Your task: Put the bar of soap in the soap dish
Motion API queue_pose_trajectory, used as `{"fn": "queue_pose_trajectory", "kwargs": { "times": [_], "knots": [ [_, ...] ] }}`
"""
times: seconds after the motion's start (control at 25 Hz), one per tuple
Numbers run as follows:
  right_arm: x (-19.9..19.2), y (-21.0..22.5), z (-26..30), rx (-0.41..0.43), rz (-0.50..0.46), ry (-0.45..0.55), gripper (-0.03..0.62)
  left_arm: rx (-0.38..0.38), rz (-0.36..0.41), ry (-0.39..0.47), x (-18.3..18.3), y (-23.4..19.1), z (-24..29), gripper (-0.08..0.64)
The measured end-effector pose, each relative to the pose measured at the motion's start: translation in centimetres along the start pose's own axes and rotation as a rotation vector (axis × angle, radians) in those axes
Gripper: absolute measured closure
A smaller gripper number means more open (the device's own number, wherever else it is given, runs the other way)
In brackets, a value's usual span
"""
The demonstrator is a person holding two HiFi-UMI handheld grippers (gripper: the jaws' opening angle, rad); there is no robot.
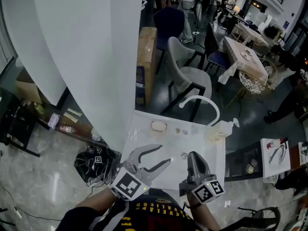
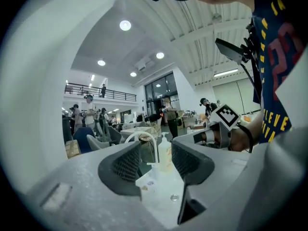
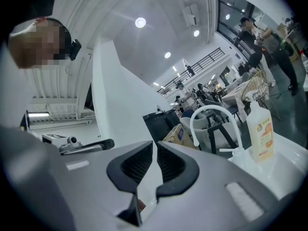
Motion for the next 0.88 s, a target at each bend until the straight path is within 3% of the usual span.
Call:
{"fn": "queue_pose_trajectory", "kwargs": {
  "times": [0.4,0.6,0.88],
  "knots": [
    [2.9,-5.2,-2.5,0.058,-0.18,0.127,0.591,0.028,-0.029,0.171,3.0,2.0,-3.7,0.552],
    [3.2,-7.0,-3.8,0.1,-0.234,0.152,0.591,0.009,-0.029,0.211,3.7,4.0,-3.9,0.558],
    [3.0,-7.7,-5.5,0.095,-0.274,0.162,0.591,0.008,0.005,0.229,4.8,5.7,-3.9,0.559]
  ]
}}
Point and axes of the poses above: the fingertips, and each gripper's own axes: z forward along the fingers, y to its right, x out of its top, the point moved 7 cm from there along -z, backward along the fingers, and after that the axes turned 5 degrees about -x, right-handed, at the moved point
